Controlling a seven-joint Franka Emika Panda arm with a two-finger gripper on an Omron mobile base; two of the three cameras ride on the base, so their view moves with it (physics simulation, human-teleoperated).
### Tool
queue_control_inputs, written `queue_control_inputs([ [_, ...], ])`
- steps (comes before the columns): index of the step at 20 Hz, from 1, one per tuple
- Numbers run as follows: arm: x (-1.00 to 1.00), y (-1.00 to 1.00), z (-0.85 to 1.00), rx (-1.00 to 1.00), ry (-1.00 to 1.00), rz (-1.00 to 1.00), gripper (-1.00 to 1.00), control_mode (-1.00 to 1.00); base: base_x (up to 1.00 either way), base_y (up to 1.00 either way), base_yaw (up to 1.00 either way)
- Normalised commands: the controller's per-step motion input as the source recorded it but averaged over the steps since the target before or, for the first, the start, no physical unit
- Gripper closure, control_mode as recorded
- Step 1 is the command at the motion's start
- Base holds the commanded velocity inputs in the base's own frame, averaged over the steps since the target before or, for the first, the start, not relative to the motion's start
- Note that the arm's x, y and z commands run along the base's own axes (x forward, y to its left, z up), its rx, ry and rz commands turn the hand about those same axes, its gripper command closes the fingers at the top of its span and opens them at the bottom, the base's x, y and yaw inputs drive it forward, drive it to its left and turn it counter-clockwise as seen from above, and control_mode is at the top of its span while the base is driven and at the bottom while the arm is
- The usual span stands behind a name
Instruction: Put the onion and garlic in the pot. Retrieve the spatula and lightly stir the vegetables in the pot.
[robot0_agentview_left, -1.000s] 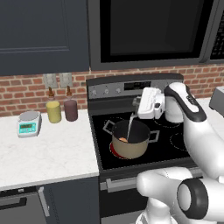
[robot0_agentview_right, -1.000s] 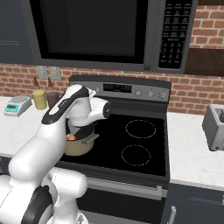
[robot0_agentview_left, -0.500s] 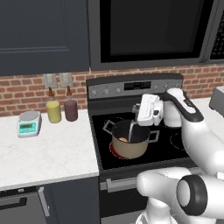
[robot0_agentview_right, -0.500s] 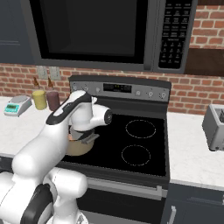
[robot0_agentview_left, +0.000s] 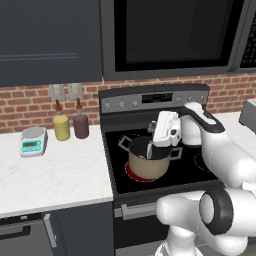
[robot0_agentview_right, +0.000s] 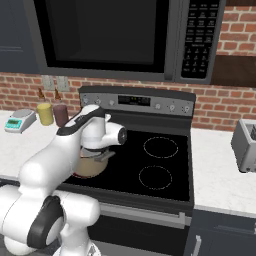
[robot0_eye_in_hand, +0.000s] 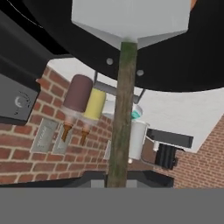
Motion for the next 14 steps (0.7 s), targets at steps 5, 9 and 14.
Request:
queue_control_inputs([
  [5, 0.07, 0.04, -0.43, 0.01, -0.02, 0.00, 1.00, -1.00, 0.00, 0.00, 0.00],
  [9, -0.19, 0.06, -0.06, 0.09, -0.07, -0.02, 1.00, -1.00, 0.00, 0.00, 0.00],
  [14, -0.06, 0.14, 0.00, 0.11, -0.04, -0.10, 1.00, -1.00, 0.00, 0.00, 0.00],
])
